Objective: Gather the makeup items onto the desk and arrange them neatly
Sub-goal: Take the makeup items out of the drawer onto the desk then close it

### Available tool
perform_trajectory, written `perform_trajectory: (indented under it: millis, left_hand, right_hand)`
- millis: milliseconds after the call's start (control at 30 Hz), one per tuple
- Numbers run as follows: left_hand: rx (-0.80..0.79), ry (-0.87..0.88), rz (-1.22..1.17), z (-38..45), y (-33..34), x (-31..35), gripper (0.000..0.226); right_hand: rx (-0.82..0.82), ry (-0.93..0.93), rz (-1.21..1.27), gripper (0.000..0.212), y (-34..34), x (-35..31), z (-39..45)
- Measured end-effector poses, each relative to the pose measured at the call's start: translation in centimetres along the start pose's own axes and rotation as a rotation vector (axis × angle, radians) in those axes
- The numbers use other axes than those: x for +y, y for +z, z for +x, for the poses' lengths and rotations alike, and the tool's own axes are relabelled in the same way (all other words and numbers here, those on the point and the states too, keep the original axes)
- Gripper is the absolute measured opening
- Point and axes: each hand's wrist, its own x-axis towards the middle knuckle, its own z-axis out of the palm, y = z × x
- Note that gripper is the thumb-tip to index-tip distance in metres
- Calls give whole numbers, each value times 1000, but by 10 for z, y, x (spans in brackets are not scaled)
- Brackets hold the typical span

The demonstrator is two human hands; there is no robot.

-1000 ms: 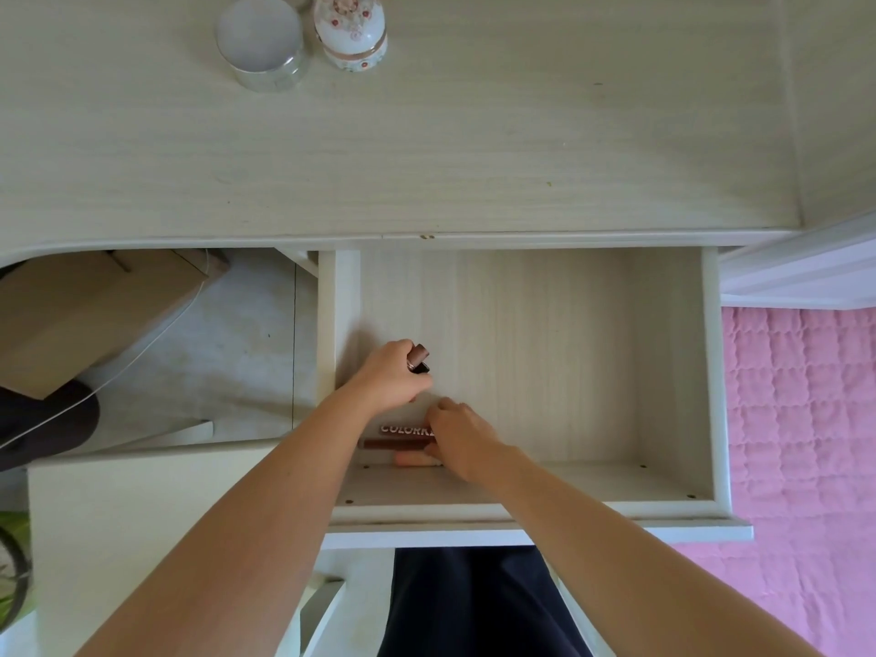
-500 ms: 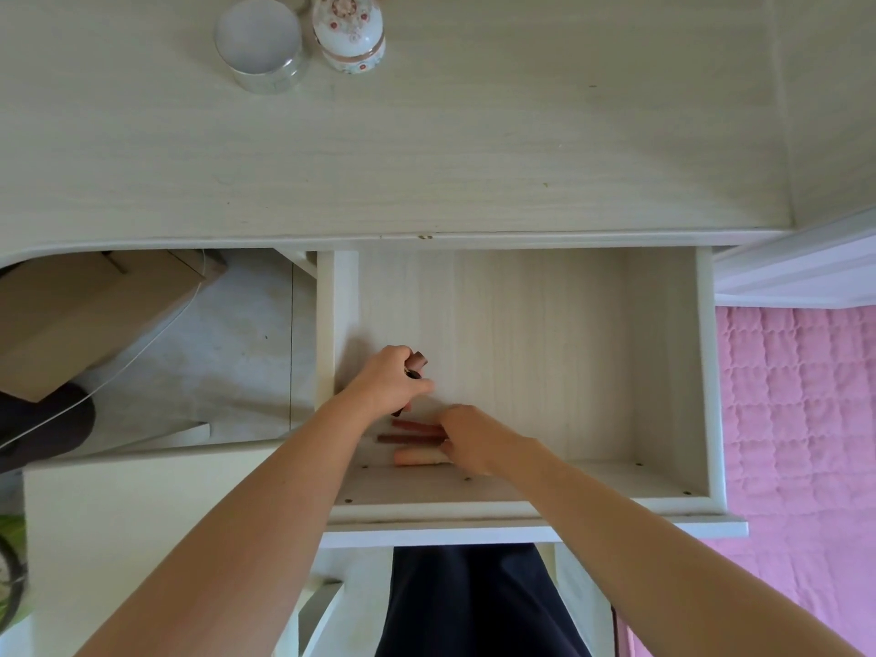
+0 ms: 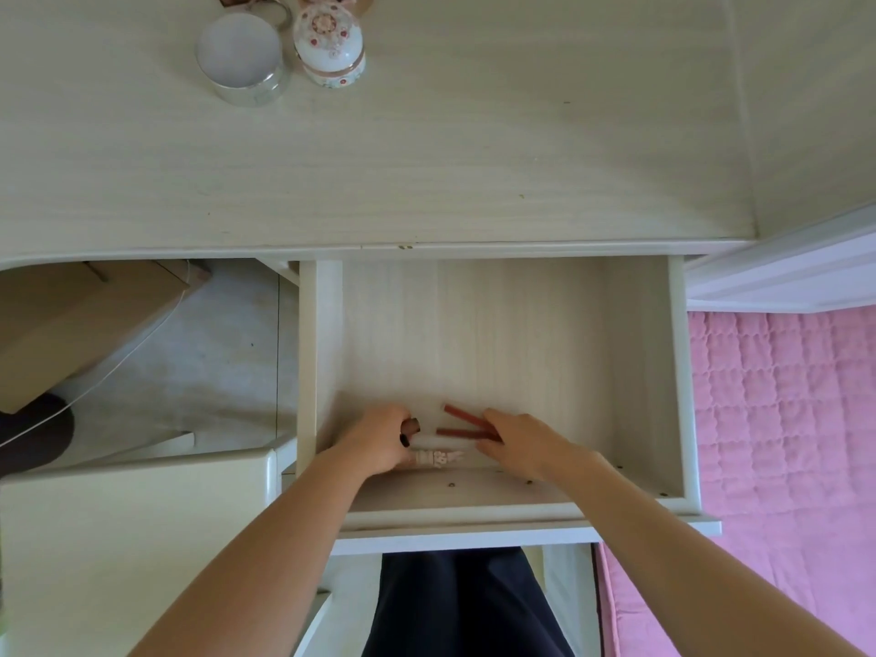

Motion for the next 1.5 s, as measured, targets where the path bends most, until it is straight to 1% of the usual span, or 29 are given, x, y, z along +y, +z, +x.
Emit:
perform_trajectory:
  millis: [67, 200, 267, 333, 433, 500, 600, 767, 833, 967, 1100, 1200, 1267, 1400, 1500]
  left_hand:
    - [7, 0, 70, -1, 6, 1, 16]
    - [48, -1, 156, 1, 12, 2, 20]
    - [61, 17, 213, 1, 12, 2, 17]
    - [79, 32, 272, -1, 13, 4, 12]
    - [76, 36, 292, -1, 12, 3, 13]
    - [61, 38, 275, -4, 9, 4, 13]
    - [42, 28, 109, -7, 5, 4, 16]
    - [80, -19, -292, -24, -8, 16, 21]
    - [138, -41, -434, -36, -14, 29, 21]
    - [291, -145, -848, -62, -20, 56, 17]
    - [321, -153, -1122, -86, -23, 82, 21]
    - [340, -151, -1274, -100, -26, 102, 23]
    - [331, -109, -1352, -109, -30, 114, 20]
    - [334, -53, -1484, -122, -44, 137, 26]
    - [318, -38, -1522, -126, -58, 149, 32]
  right_hand:
    - [17, -9, 43, 22, -3, 6, -2]
    - [60, 11, 127, 20, -6, 12, -6]
    - [32, 51, 225, 18, -5, 11, -6]
    - [41, 101, 256, 18, -4, 11, -4]
    - [98, 133, 243, 19, -4, 8, -1]
    - [138, 128, 306, 20, -5, 4, 0]
    - [206, 113, 437, 27, -8, -2, -5]
    - [217, 81, 596, 28, -17, -12, -16]
    - [231, 74, 667, 27, -22, -17, -25]
    - [288, 23, 787, 22, -34, -26, -49]
    - [306, -59, 831, 20, -46, -35, -78]
    - [332, -84, 856, 21, -56, -38, -98]
    - [358, -92, 893, 21, -63, -41, -107]
    - [419, -93, 937, 23, -77, -48, -121]
    - [437, -109, 995, 23, -92, -57, -127]
